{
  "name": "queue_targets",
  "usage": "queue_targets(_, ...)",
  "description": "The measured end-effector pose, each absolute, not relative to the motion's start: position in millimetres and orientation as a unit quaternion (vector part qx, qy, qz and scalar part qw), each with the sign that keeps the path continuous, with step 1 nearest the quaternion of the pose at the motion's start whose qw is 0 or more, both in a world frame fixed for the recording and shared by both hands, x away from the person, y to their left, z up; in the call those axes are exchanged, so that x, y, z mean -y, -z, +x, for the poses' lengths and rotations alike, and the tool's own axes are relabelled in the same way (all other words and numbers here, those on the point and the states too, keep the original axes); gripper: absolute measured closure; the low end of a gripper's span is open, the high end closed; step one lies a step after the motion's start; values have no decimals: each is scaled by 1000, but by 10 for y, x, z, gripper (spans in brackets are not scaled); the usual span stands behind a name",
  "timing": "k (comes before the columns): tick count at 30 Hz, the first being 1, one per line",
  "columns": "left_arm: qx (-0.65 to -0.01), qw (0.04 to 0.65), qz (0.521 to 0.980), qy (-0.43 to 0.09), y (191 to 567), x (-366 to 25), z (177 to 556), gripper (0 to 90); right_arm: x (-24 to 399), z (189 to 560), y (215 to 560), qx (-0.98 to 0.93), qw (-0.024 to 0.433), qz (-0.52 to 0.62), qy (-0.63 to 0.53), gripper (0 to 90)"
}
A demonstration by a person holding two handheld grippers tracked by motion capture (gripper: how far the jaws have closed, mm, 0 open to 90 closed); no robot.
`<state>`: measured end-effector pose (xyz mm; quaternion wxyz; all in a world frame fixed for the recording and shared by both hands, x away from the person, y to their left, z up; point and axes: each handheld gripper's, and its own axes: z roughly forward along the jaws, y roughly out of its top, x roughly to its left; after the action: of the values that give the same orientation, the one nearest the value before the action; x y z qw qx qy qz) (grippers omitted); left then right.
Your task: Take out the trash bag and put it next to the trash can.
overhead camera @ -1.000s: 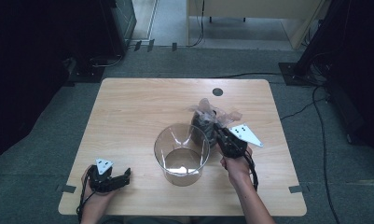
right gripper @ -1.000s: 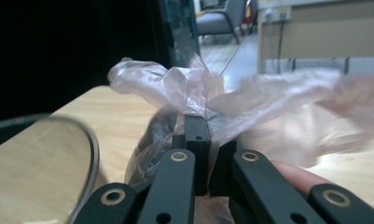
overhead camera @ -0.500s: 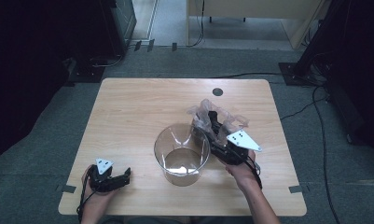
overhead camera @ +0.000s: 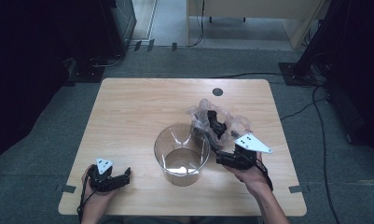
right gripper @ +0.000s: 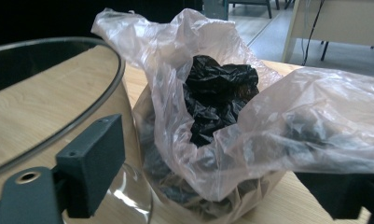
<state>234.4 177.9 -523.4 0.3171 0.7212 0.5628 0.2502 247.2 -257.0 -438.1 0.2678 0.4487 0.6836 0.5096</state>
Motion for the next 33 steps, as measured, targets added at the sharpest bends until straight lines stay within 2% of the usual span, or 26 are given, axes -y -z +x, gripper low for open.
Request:
queue_targets(20, -563, 317, 721, -250, 5233, -1779, 2344, 96, 2814, 2281, 4494, -696, 260, 462, -485, 117)
queue_targets(33, -564, 317, 721, -250, 5234, -1777, 2346, 96, 3153, 2182, 4482, -671, 274, 491, -483, 118)
